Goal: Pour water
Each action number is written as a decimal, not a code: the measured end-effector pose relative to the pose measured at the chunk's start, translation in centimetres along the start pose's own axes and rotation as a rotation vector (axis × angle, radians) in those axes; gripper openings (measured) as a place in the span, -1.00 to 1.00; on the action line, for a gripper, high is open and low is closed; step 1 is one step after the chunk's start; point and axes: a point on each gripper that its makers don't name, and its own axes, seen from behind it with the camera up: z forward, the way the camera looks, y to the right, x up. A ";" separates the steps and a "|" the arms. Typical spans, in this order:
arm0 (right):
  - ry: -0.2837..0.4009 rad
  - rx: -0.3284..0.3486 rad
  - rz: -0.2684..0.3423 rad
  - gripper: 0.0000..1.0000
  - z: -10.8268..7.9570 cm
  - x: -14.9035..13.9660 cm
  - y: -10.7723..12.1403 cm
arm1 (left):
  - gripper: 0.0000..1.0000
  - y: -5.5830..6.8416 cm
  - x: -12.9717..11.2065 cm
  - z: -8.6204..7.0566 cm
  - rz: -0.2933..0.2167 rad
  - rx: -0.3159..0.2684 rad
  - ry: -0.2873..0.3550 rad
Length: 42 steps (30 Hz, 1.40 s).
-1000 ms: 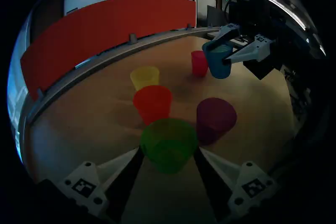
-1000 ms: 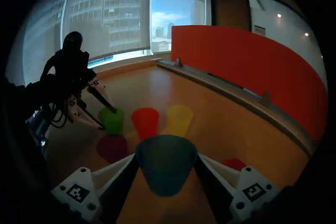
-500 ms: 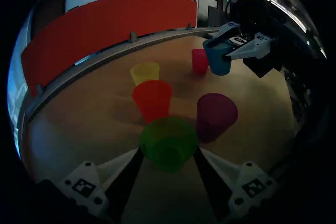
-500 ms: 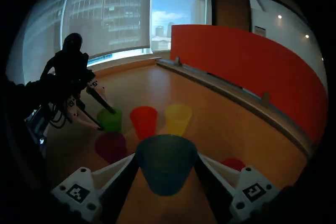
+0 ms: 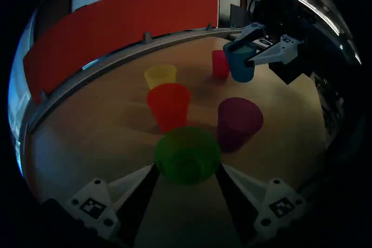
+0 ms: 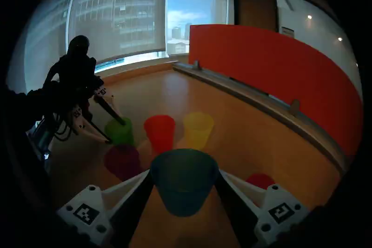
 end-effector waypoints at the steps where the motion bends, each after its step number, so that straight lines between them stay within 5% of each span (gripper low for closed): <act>1: -0.002 0.000 0.001 0.81 0.1 -0.1 0.0 | 0.70 0.0 -0.1 0.0 -0.001 0.001 -0.004; 20: -0.057 -0.012 0.018 0.81 2.6 -3.1 0.3 | 0.69 -0.3 -2.3 -1.5 0.008 0.023 -0.056; 42: -0.071 -0.020 -0.005 0.81 4.0 -5.1 -0.3 | 0.69 -0.7 -2.7 -3.7 -0.014 0.074 -0.023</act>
